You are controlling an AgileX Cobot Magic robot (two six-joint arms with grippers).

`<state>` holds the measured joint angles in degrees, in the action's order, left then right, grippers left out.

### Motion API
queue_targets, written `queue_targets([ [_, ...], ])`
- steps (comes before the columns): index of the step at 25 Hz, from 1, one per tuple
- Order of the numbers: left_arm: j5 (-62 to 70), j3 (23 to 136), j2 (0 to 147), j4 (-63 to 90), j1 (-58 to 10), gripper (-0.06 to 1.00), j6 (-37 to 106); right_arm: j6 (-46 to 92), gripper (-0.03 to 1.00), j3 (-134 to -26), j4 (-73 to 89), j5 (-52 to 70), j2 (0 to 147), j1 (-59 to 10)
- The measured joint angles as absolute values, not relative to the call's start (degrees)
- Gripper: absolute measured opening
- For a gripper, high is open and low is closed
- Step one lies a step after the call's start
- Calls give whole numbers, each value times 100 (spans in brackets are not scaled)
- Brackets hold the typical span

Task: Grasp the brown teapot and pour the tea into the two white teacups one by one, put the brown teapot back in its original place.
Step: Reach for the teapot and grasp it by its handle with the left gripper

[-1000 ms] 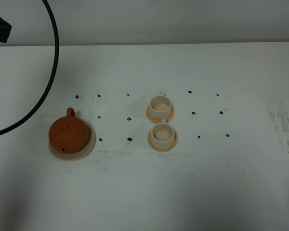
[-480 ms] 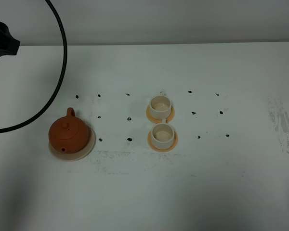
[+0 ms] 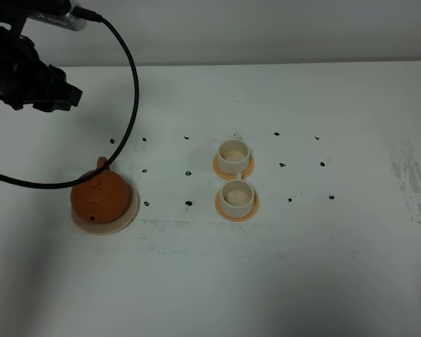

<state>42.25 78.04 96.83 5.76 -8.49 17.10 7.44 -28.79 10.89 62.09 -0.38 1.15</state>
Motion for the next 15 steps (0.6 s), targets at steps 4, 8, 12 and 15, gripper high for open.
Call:
queue_targets([
  [4, 4116, 7804, 10052, 780, -1015, 51, 1643, 746, 43, -2879, 1094, 6209, -38, 115],
  [8, 4104, 7804, 10378, 814, -1145, 51, 1592, 746, 43, -2879, 1094, 6209, -38, 115],
  [12, 3936, 7665, 10545, 814, -1246, 51, 1540, 751, 43, -2879, 1094, 6209, -38, 115],
  [15, 3601, 7368, 10558, 814, -1279, 51, 1421, 751, 43, -2879, 1094, 6209, -38, 115],
])
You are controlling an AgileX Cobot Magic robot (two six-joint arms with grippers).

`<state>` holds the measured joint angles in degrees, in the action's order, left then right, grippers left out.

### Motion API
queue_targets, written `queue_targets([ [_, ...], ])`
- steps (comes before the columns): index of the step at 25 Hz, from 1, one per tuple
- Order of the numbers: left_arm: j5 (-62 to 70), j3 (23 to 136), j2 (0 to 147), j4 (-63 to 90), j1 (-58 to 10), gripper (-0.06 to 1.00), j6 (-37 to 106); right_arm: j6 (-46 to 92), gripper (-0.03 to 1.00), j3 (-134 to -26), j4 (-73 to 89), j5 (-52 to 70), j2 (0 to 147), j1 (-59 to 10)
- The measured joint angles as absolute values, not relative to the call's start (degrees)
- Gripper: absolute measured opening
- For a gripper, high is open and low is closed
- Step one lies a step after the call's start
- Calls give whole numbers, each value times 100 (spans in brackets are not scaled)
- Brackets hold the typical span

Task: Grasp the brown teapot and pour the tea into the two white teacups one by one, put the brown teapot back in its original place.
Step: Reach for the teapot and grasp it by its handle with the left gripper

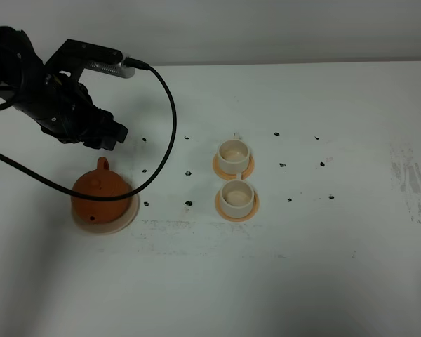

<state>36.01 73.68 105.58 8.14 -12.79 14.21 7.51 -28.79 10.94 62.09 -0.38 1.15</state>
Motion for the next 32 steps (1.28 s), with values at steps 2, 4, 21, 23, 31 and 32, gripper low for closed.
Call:
queue_targets([
  [2, 3395, 7172, 10559, 814, -1285, 51, 1357, 751, 43, -2879, 1094, 6209, -38, 115],
  [4, 3240, 6984, 10559, 814, -1285, 51, 1333, 751, 43, -2879, 1094, 6209, -38, 115],
  [21, 2621, 6794, 10585, 814, -1285, 51, 567, 751, 43, -2879, 1094, 6202, -38, 115],
  [23, 2610, 6794, 10642, 814, -1285, 51, 384, 751, 43, -2879, 1094, 6202, -38, 115],
  [31, 2420, 6783, 10901, 808, -1285, 51, 120, 756, 43, -2879, 1094, 6202, -38, 115],
  [32, 2395, 6783, 10917, 808, -1285, 51, 120, 756, 43, -2879, 1094, 6200, -38, 115],
])
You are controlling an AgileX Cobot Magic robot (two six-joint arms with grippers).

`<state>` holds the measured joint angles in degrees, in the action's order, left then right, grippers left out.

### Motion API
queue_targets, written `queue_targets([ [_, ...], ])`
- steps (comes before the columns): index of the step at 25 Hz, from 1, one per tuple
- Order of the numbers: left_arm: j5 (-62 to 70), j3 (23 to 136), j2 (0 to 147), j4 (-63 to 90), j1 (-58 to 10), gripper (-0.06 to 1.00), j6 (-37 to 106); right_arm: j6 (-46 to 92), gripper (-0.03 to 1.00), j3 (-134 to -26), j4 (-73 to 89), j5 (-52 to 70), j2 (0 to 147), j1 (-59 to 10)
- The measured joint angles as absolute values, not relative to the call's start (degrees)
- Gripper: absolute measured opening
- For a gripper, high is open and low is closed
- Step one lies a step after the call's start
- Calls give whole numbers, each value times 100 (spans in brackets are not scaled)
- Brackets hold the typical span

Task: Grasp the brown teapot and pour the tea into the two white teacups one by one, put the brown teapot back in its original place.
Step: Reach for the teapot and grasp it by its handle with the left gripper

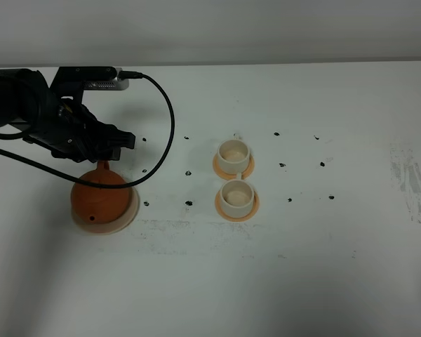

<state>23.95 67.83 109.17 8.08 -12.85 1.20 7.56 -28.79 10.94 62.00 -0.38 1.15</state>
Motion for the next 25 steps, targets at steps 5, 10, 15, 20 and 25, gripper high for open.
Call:
queue_targets([
  [5, 2312, 6783, 11040, 748, -1285, 51, 108, 756, 43, -2879, 1094, 6200, -38, 115],
  [10, 2214, 6783, 11134, 621, -1237, 51, 106, 756, 43, -2879, 1094, 6200, -38, 115],
  [15, 2179, 6783, 11289, 508, -1180, 51, 120, 752, 43, -2879, 1094, 6200, -38, 115],
  [20, 2040, 6783, 11324, 293, -1175, 51, 150, 752, 43, -2879, 1094, 6200, -38, 115],
  [25, 1976, 6783, 11324, 240, -1171, 51, 392, 752, 43, -2879, 1094, 6200, -38, 115],
])
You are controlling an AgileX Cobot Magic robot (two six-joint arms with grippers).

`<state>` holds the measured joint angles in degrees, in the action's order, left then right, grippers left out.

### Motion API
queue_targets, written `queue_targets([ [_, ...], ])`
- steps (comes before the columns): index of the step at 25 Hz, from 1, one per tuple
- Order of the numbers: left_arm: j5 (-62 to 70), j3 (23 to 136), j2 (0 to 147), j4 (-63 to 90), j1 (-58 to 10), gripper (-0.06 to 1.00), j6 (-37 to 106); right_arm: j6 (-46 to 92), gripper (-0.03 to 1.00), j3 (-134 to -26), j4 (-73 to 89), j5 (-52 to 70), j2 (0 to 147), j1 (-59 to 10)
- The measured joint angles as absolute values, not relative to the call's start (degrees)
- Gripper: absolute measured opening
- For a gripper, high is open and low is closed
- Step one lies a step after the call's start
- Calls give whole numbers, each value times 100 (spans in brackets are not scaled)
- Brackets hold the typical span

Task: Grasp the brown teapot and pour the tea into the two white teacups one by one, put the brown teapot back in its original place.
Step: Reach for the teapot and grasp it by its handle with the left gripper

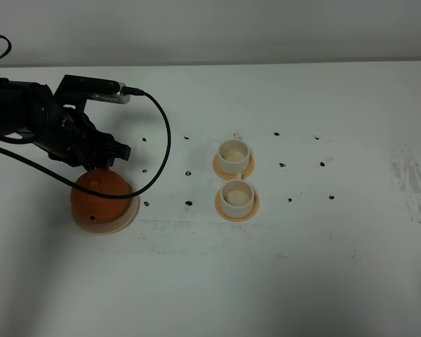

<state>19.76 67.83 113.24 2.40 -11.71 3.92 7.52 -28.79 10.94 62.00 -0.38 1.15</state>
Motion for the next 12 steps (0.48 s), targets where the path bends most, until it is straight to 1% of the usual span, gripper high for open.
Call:
queue_targets([
  [12, 1917, 6783, 11317, 0, -1144, 51, 796, 752, 43, -2879, 1094, 6200, -38, 115],
])
